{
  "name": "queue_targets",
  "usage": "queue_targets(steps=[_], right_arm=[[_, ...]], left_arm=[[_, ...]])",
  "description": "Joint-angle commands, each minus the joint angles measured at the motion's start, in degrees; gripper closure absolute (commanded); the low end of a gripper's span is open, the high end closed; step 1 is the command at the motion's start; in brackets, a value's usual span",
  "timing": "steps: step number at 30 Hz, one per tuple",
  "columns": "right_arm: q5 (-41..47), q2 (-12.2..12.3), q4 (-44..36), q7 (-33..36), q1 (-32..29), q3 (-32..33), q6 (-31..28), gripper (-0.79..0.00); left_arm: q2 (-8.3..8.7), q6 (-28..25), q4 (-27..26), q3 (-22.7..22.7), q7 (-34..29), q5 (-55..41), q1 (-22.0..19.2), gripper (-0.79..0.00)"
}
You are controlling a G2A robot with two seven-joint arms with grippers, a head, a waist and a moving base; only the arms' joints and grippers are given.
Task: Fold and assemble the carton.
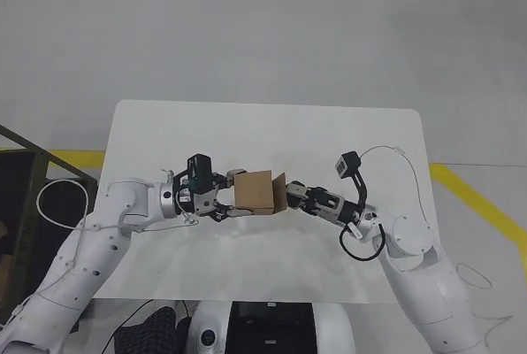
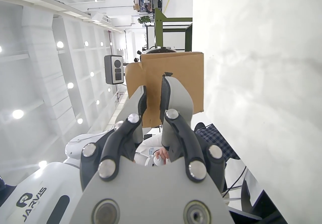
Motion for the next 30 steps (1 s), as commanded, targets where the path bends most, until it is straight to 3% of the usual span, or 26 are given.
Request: queue_targets(steps=[1, 5, 11, 17, 23, 30], right_arm=[[-0.5, 0.1, -0.2, 0.0, 0.0, -0.3, 0.0, -0.065], [-1.0, 0.1, -0.4, -0.3, 0.0, -0.6, 0.1, -0.080], [-1.6, 0.3, -0.8, -0.5, 0.2, -0.9, 0.4, -0.169], [-1.9, 0.4, -1.0, -0.5, 0.5, -1.3, 0.4, -0.188], [-3.0, 0.6, -1.0, -0.7, 0.8, -1.9, 0.7, -0.151], [-3.0, 0.7, -1.1, -1.2, 0.8, -2.2, 0.6, -0.222]], left_arm=[[-0.03, 0.0, 0.0, -0.1, 0.1, 0.2, 0.1, -0.511], [-0.10, 0.2, 0.0, -0.2, 0.3, 0.8, 0.1, -0.508], [-0.25, 0.4, 0.4, -0.1, 0.6, 1.9, 0.0, -0.499], [-0.36, 0.8, 0.4, -0.2, 1.1, 3.0, 0.1, -0.502], [-0.44, 0.9, 0.3, -0.3, 1.4, 3.6, 0.2, -0.505], [-0.54, 0.7, 0.2, -0.3, 1.6, 4.2, 0.3, -0.499]])
